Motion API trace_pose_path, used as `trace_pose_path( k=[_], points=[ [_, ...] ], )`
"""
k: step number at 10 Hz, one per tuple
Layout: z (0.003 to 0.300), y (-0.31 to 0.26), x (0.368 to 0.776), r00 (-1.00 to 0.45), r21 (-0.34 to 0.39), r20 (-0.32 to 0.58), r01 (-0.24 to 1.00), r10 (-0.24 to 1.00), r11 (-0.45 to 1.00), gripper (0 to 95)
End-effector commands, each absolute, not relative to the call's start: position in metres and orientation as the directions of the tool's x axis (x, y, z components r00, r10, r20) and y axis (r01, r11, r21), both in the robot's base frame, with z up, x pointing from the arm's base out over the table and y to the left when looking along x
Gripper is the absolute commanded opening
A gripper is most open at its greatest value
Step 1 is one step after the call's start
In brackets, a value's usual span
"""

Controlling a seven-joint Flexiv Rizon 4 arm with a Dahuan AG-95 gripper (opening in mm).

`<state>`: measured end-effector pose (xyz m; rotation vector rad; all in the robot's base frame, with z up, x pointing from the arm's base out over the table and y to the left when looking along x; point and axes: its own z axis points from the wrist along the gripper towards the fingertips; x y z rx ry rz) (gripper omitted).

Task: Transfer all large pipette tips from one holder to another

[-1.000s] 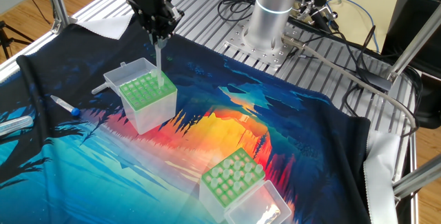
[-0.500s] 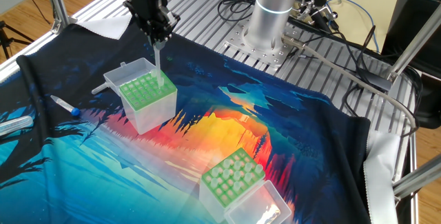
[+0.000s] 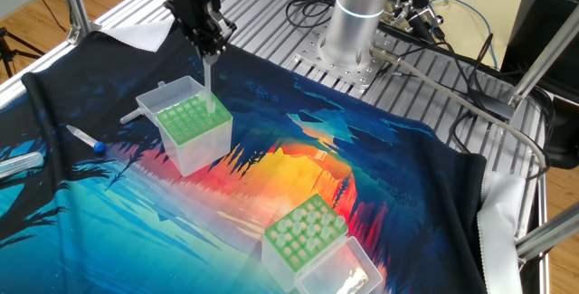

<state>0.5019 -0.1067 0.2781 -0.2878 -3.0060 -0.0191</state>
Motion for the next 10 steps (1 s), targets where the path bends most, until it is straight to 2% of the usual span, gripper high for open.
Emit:
trace_pose_path(
  k=[1, 4, 6, 10],
  points=[
    [0.275, -0.107, 0.501, -0.971, -0.006, 0.131, 0.201, 0.2, 0.98, 0.0],
    [0.275, -0.107, 0.501, -0.964, -0.006, 0.145, 0.223, 0.222, 0.975, 0.0],
    [0.276, -0.106, 0.503, -0.959, 0.02, 0.146, 0.247, 0.241, 0.969, 0.0],
    [0.277, -0.095, 0.51, -0.959, 0.004, 0.142, 0.248, 0.245, 0.969, 0.0]
  ],
)
